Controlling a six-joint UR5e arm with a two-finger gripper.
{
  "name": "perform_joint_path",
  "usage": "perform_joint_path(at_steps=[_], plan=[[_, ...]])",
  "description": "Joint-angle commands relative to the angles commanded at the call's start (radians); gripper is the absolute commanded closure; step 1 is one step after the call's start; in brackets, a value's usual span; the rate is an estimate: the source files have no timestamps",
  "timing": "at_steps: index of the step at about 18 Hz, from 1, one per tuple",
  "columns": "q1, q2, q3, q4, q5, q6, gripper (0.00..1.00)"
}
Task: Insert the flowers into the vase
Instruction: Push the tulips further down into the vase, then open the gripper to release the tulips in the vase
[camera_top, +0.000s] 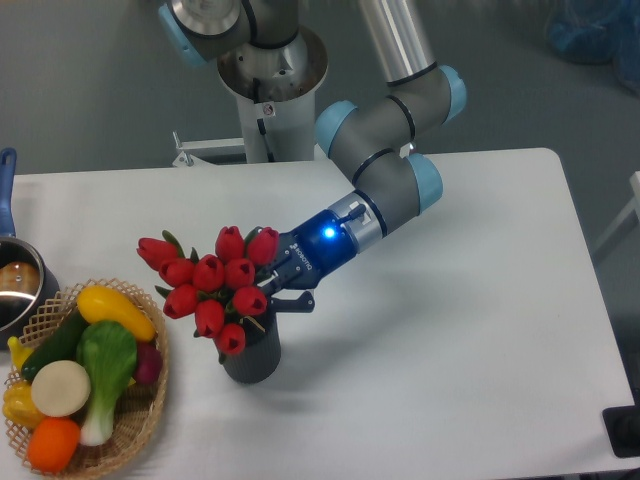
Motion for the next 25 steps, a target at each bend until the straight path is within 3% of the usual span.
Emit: perform_joint_path(at_steps=[7, 13, 23, 25], plan=[[0.000, 0.000, 0.000, 0.000, 0.000, 0.008, 0.79], [0.000, -0.003, 0.000, 0.000, 0.000, 0.028, 0.58], [0.000, -0.006, -0.002, 0.002, 0.000, 0.031, 0.54], [0.000, -0.006, 0.000, 0.002, 0.000, 0.032, 0.48]])
